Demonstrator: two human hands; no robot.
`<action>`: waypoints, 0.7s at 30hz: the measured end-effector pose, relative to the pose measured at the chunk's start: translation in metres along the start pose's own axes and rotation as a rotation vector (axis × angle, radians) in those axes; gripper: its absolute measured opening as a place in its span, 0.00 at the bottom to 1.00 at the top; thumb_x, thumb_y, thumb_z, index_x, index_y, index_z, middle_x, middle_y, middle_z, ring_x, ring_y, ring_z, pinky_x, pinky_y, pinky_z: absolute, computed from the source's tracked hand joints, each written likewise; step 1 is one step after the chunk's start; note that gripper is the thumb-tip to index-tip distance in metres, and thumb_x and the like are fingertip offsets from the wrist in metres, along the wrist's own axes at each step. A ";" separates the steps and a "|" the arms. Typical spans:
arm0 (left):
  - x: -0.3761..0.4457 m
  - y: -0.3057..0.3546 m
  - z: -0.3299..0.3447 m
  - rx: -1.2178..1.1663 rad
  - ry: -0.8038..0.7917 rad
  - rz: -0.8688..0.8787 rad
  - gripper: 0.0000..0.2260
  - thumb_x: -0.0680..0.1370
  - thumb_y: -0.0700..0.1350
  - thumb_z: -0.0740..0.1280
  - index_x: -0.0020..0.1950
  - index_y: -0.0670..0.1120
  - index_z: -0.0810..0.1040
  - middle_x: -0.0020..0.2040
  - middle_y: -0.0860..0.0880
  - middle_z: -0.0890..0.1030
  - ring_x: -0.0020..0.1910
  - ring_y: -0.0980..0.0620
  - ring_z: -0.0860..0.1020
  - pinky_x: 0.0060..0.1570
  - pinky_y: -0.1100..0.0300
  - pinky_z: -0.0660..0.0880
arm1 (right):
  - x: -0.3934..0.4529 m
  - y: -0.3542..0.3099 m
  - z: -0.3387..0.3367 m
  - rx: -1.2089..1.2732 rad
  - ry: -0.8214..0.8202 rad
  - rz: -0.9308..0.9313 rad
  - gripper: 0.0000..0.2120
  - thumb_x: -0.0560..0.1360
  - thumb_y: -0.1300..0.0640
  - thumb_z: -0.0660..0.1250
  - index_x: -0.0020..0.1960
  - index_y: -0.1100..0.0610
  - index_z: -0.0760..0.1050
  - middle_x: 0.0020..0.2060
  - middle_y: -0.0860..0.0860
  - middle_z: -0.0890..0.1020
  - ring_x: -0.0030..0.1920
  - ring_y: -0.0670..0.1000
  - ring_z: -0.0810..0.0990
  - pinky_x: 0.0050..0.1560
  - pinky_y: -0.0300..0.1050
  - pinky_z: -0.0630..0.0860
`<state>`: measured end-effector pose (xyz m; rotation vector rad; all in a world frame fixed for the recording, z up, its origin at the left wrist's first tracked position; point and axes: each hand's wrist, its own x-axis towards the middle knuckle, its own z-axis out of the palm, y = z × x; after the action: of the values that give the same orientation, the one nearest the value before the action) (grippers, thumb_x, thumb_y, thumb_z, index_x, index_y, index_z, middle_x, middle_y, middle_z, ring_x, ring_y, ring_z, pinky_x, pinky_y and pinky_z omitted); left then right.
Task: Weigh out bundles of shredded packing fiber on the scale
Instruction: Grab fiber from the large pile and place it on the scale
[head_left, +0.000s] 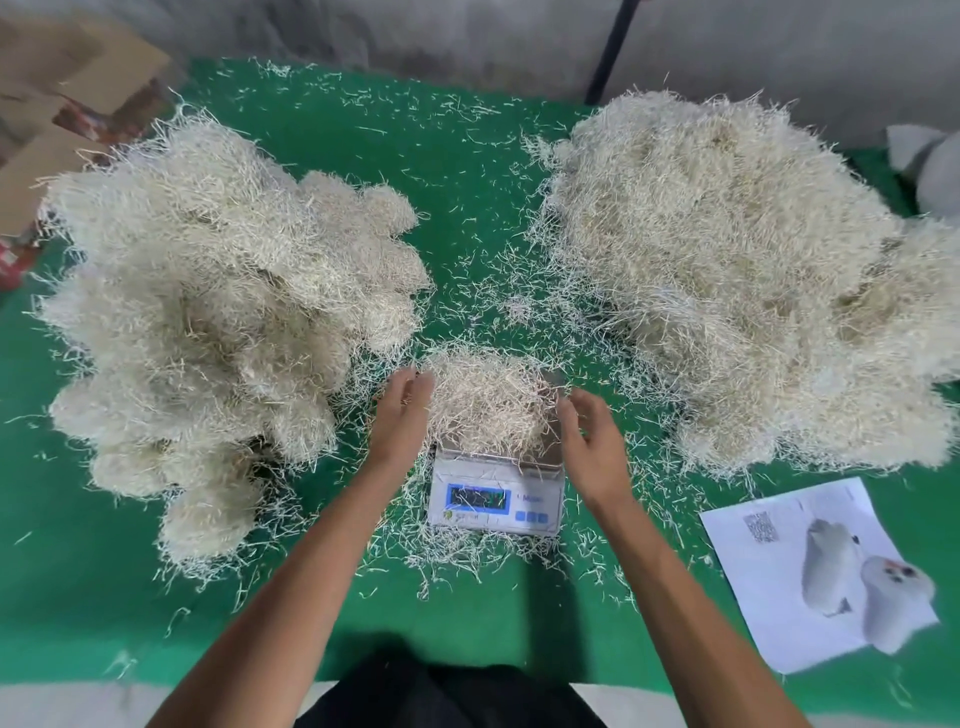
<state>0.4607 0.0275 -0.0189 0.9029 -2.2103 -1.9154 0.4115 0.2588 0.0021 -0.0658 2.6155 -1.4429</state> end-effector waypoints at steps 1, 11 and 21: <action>0.002 0.001 0.004 0.028 -0.050 0.014 0.23 0.82 0.61 0.61 0.75 0.56 0.68 0.74 0.52 0.70 0.62 0.57 0.71 0.61 0.57 0.68 | -0.001 0.002 0.001 -0.009 -0.002 0.000 0.22 0.86 0.45 0.58 0.73 0.58 0.70 0.52 0.36 0.75 0.45 0.25 0.77 0.37 0.22 0.72; -0.005 -0.003 0.003 0.108 0.052 0.105 0.18 0.81 0.58 0.64 0.68 0.52 0.75 0.59 0.59 0.80 0.55 0.63 0.78 0.46 0.71 0.75 | -0.004 0.011 -0.004 0.030 0.095 0.049 0.25 0.85 0.42 0.57 0.75 0.57 0.69 0.70 0.52 0.77 0.67 0.51 0.77 0.70 0.59 0.75; -0.011 -0.016 0.004 0.129 0.146 0.057 0.23 0.80 0.64 0.60 0.71 0.54 0.72 0.61 0.62 0.75 0.54 0.70 0.73 0.51 0.71 0.70 | 0.003 0.022 -0.003 0.073 0.093 0.046 0.27 0.85 0.41 0.58 0.76 0.57 0.67 0.71 0.51 0.76 0.57 0.35 0.78 0.61 0.46 0.79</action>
<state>0.4738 0.0352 -0.0311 0.9535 -2.2682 -1.6430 0.4094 0.2727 -0.0158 0.0709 2.6153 -1.5603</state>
